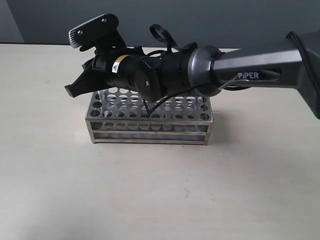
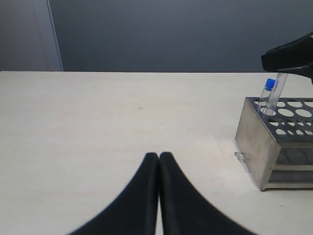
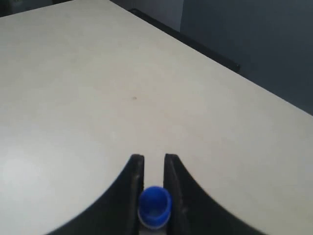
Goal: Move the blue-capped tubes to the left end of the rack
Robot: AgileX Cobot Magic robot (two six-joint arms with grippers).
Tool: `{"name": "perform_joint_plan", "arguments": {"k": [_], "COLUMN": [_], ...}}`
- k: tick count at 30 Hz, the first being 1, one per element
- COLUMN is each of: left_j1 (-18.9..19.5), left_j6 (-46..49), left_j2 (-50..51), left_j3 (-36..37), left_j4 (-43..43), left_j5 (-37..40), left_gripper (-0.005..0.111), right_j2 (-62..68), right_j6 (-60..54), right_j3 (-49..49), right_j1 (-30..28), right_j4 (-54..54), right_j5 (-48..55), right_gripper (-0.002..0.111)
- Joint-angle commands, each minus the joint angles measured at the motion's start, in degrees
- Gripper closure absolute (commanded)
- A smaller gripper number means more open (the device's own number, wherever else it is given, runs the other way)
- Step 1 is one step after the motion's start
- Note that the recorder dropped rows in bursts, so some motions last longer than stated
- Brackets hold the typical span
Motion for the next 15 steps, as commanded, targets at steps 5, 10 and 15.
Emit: {"name": "perform_joint_plan", "arguments": {"k": [5,10,15], "left_j1": [-0.36,-0.36,-0.36], "left_j6": [-0.03,-0.03,-0.03], "left_j2": [-0.20,-0.20,-0.20], "left_j3": [-0.18,-0.18,-0.18], "left_j4": [-0.01,-0.01,-0.01], "left_j5": [-0.35,-0.45,-0.35], "left_gripper": [0.106,0.106,0.106], "right_j2": [2.91,4.60,3.43], "right_j6": [0.23,1.37,1.37], "right_j3": [-0.32,-0.32,-0.32], "right_j1": [0.00,0.00,0.00], "right_j4": [-0.41,0.09,1.85], "right_j5": [-0.38,1.86,3.41], "right_gripper": [0.109,0.107,0.068]}}
